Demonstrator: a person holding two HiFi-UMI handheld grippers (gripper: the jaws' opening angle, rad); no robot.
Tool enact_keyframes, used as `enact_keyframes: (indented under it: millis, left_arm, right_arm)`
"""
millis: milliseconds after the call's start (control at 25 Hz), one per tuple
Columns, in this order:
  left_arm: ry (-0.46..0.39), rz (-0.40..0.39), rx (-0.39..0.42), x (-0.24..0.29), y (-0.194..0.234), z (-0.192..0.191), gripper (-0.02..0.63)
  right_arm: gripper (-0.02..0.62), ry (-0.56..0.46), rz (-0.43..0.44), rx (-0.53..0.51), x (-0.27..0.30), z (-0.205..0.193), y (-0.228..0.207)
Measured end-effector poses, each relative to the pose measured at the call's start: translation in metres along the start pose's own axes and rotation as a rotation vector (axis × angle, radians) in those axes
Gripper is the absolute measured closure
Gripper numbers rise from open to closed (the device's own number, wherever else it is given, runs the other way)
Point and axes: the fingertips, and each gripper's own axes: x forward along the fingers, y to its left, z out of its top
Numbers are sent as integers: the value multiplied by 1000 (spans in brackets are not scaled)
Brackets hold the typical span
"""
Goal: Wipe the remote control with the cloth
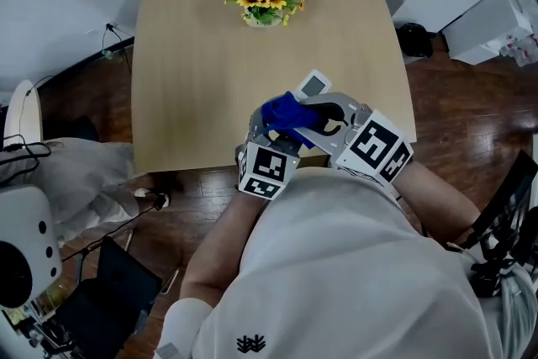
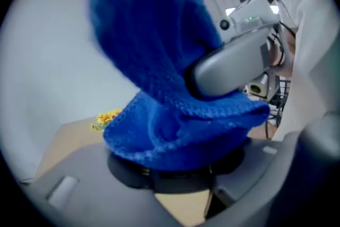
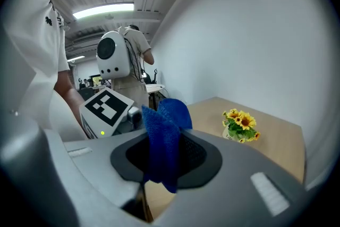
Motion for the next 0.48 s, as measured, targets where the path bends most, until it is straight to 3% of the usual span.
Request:
enact_keyframes:
  millis: [480]
  left_arm:
    - [-39, -75, 15, -21, 5, -1, 334]
  right_arm:
    - [506, 66, -292, 63, -32, -28, -74]
